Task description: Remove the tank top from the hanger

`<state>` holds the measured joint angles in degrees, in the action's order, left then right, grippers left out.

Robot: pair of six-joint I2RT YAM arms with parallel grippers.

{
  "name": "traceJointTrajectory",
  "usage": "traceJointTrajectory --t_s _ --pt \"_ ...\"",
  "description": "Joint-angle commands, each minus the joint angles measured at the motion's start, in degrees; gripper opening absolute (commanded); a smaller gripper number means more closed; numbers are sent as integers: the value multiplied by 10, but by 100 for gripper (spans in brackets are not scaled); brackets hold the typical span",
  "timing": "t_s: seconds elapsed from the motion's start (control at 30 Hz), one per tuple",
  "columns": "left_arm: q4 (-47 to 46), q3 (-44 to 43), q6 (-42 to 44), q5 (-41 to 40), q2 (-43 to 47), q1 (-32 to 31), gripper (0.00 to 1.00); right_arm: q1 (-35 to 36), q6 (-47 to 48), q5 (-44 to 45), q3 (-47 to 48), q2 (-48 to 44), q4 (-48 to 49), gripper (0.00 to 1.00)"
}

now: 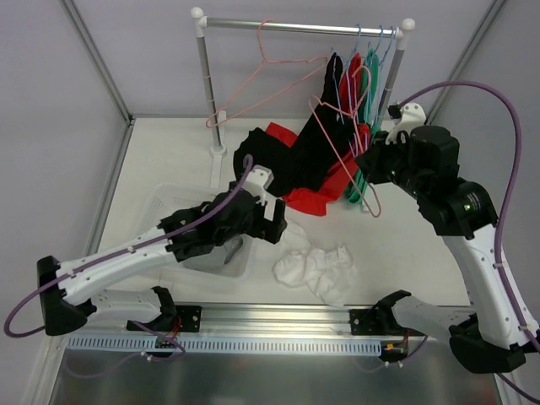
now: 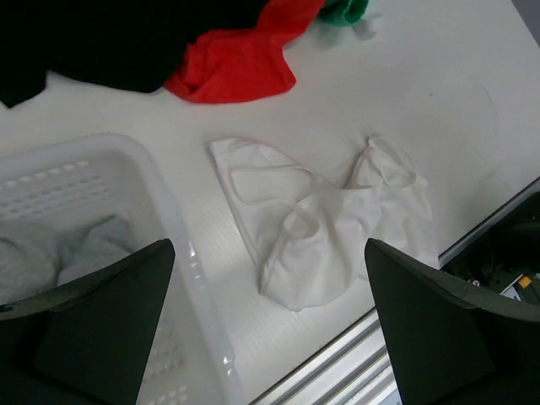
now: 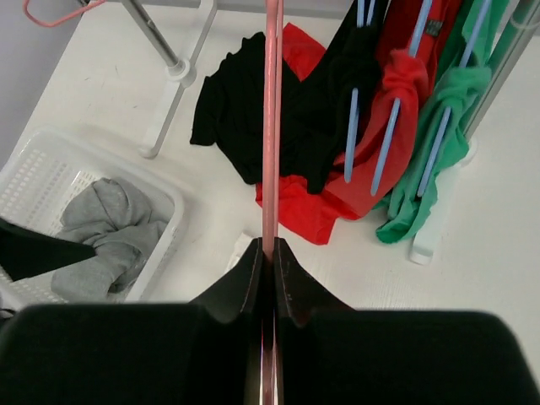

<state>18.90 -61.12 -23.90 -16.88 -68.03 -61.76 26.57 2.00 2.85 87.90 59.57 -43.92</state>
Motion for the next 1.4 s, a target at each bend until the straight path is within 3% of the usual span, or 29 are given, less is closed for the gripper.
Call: traceJointTrajectory --t_s 0.0,0.13,0.3,0.67,0.87,1.37 --pt "128 -40 -17 -89 63 29 99 19 26 52 84 39 12 0" --pt "228 -53 -29 -93 104 86 99 34 47 107 158 126 3 0" --pt "289 -38 -9 -83 163 91 99 46 78 184 286 230 -45 0" --pt "279 85 11 -82 303 91 99 59 103 203 475 392 -22 0" --pt "278 92 9 -78 325 92 99 62 102 207 487 441 37 0" --pt "277 97 17 -85 346 100 99 103 57 226 472 504 71 0"
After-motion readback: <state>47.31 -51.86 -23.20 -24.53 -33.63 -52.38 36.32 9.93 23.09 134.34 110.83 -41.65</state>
